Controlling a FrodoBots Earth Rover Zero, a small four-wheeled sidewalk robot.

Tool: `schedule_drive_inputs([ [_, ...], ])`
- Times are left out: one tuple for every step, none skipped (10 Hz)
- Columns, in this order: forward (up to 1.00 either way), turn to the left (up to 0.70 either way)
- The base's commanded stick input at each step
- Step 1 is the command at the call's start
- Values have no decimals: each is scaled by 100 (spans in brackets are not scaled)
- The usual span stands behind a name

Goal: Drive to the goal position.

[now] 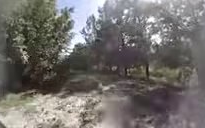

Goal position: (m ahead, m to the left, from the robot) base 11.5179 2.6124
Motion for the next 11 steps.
schedule_drive_inputs([
  [85, 0],
  [85, 0],
  [85, 0],
  [85, 0],
  [85, 0],
  [85, 0],
  [85, 0],
  [85, 0],
  [85, 0],
  [85, 0],
  [85, 0],
])
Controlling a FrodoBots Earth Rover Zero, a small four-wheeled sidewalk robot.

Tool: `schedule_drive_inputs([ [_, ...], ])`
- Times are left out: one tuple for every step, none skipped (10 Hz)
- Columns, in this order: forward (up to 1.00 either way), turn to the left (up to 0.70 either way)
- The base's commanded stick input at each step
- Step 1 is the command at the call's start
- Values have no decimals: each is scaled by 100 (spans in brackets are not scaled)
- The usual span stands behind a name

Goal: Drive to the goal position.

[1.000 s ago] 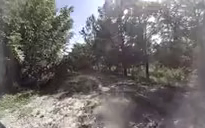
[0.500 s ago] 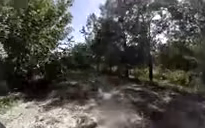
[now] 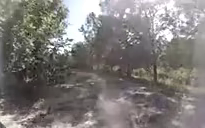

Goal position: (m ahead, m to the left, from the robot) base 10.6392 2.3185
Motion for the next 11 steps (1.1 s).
schedule_drive_inputs([
  [85, 0],
  [85, 0],
  [85, 0],
  [85, 0],
  [85, 0],
  [85, 0],
  [85, 0],
  [85, 0],
  [85, 0],
  [85, 0],
  [85, 0],
])
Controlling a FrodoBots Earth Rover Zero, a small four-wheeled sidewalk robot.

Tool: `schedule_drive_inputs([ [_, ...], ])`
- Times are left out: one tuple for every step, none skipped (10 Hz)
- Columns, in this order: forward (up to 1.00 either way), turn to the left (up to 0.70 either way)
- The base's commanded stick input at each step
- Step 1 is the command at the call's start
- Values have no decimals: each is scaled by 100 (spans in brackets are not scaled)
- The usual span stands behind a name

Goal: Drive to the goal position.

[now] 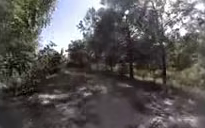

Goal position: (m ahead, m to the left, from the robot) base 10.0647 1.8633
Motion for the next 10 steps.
schedule_drive_inputs([
  [85, 0],
  [85, 0],
  [85, 0],
  [85, 0],
  [85, 0],
  [85, 0],
  [85, 0],
  [85, 0],
  [85, 0],
  [85, 0],
])
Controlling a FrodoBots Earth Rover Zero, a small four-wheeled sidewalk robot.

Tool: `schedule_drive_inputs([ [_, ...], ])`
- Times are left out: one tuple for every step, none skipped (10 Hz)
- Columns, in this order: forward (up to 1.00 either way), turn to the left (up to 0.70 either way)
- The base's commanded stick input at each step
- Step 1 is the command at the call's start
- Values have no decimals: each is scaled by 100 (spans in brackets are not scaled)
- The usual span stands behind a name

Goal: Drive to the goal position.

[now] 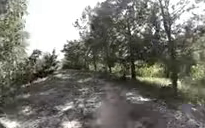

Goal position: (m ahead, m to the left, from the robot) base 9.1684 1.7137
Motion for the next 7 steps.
schedule_drive_inputs([
  [85, 0],
  [85, 0],
  [85, 0],
  [85, 0],
  [85, 0],
  [85, 0],
  [85, 0],
])
